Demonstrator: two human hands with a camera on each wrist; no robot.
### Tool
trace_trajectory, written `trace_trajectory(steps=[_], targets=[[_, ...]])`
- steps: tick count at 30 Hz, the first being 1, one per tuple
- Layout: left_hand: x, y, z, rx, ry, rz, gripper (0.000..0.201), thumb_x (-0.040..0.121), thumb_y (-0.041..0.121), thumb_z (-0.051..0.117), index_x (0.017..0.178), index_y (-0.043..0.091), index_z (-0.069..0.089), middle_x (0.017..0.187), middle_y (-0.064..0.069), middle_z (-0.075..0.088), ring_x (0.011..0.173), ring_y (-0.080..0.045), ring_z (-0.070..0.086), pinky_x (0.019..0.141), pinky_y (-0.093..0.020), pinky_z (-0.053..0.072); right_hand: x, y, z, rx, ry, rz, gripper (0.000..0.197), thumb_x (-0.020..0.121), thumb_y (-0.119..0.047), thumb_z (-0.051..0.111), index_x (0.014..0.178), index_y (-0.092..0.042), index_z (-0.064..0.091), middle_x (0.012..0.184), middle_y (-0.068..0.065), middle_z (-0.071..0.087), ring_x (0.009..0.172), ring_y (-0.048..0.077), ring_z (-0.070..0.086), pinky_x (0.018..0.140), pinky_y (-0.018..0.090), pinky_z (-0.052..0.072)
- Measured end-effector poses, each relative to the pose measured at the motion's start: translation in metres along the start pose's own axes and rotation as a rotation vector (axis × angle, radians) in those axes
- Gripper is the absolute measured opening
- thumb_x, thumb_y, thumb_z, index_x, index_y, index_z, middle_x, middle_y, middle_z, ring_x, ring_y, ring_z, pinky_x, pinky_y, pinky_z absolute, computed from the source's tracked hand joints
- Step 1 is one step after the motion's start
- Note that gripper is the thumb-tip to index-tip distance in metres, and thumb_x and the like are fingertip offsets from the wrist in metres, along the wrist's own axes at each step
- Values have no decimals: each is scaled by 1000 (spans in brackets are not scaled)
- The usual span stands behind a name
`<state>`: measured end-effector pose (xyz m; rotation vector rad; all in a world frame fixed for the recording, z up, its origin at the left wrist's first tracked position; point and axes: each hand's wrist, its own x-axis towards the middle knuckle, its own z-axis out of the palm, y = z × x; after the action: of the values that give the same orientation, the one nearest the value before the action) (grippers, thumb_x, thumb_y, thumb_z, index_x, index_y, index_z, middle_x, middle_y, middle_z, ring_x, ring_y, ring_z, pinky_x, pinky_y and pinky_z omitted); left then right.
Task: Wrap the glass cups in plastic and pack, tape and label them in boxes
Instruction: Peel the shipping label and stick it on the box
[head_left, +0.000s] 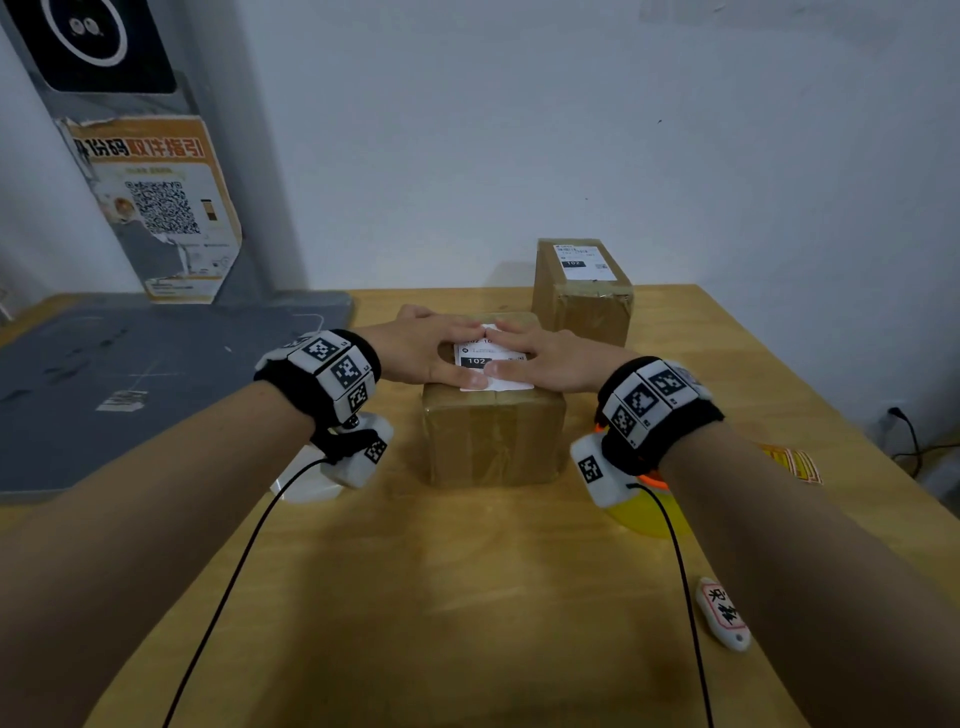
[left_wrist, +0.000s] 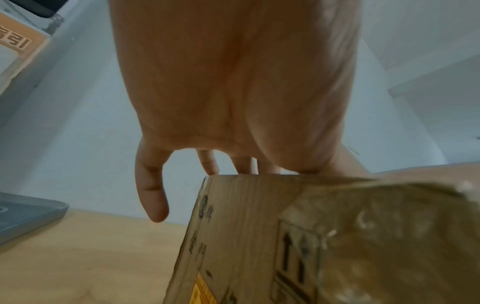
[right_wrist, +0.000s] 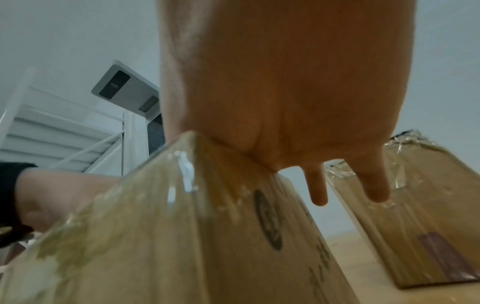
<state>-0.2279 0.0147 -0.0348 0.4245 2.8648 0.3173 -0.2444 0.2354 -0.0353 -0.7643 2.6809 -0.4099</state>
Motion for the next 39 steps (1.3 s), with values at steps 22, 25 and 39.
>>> trace_trajectory(steps=[22,25,39], targets=[[-26,-7,16,-537,61,130,30,94,24,72,123,30,74,145,16,56,152,-4,-9,125,-35,-15,-32,24,20,641,146,-151,20,90,-27,80,108,-19,82,113,-20,76,114,-11,63,100,13,39],[-27,-6,14,-565,86,104,30,92,21,74,122,26,75,137,15,63,154,-4,-4,126,-32,-10,-33,25,19,652,157,-148,21,89,-25,80,110,-18,82,112,-17,77,113,-9,64,99,12,40],[-9,-4,4,-194,22,-73,103,76,73,71,162,39,24,170,11,14,157,-16,3,126,-38,8,-2,17,7,403,152,-66,84,83,-50,82,155,-33,43,138,-17,49,120,4,48,83,12,38]])
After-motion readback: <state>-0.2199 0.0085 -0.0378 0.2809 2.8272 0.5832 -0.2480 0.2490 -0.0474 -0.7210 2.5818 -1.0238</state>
